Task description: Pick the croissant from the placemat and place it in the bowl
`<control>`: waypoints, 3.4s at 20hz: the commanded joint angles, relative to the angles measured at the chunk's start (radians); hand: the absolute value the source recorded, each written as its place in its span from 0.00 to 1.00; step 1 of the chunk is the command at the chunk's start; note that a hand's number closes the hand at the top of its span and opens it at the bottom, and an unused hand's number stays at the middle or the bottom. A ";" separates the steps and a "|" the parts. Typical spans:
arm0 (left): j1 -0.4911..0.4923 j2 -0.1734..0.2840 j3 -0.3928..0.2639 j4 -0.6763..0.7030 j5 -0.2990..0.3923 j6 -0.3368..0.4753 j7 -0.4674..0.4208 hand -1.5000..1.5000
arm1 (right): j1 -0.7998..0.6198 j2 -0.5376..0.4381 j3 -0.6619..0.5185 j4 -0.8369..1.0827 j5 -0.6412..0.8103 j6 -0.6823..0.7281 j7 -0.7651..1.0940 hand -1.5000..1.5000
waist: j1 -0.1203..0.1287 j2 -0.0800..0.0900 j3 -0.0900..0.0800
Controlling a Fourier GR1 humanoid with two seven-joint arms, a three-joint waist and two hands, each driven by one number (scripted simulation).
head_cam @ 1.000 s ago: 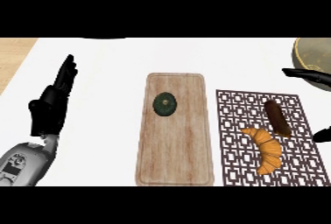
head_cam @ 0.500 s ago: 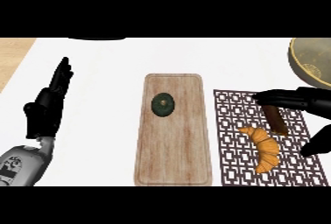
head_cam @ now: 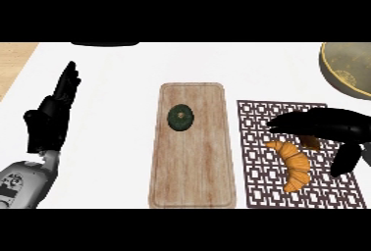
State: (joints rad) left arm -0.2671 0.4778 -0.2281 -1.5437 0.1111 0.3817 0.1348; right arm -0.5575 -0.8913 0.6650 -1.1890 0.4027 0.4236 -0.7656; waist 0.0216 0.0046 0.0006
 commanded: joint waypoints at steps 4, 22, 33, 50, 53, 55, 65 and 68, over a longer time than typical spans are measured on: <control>-0.006 -0.025 0.050 0.033 -0.011 -0.037 -0.008 0.50 | -0.003 0.072 0.026 0.153 0.132 0.020 -0.118 0.00 | -0.012 -0.002 0.000; 0.023 -0.092 0.085 -0.015 -0.108 -0.073 0.025 0.50 | 0.029 0.293 0.034 0.246 0.333 -0.160 -0.157 1.00 | -0.016 -0.003 0.000; 0.046 -0.106 0.122 -0.039 -0.109 -0.116 0.023 0.50 | 0.058 0.298 -0.023 0.259 0.316 -0.172 -0.246 1.00 | -0.018 -0.005 0.000; 0.058 -0.113 0.109 -0.030 -0.125 -0.116 0.020 0.50 | -0.270 0.753 -0.558 0.384 0.089 -0.618 1.009 1.00 | -0.006 -0.013 -0.004; 0.040 -0.109 0.116 -0.037 -0.125 -0.115 0.045 0.50 | -0.385 0.795 -0.582 0.353 0.151 -0.779 1.190 1.00 | -0.003 -0.016 -0.004; 0.050 -0.087 0.136 -0.056 -0.114 -0.128 0.047 0.50 | -0.434 0.781 -0.573 0.347 0.231 -0.862 1.314 1.00 | -0.005 -0.018 -0.004; 0.043 -0.120 0.127 -0.075 -0.153 -0.120 0.074 0.50 | -0.478 0.650 -0.647 0.394 0.363 -0.982 1.475 1.00 | -0.016 -0.003 0.000; 0.000 -0.154 0.132 0.008 -0.161 -0.114 0.033 0.50 | -0.448 0.629 -0.695 0.454 0.349 -1.071 1.390 1.00 | -0.013 0.004 0.000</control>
State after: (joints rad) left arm -0.2246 0.3521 -0.0948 -1.5838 -0.0372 0.2604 0.1733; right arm -1.0236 -0.2244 0.0335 -0.7800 0.7689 -0.5594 0.6919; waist 0.0068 0.0012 -0.0005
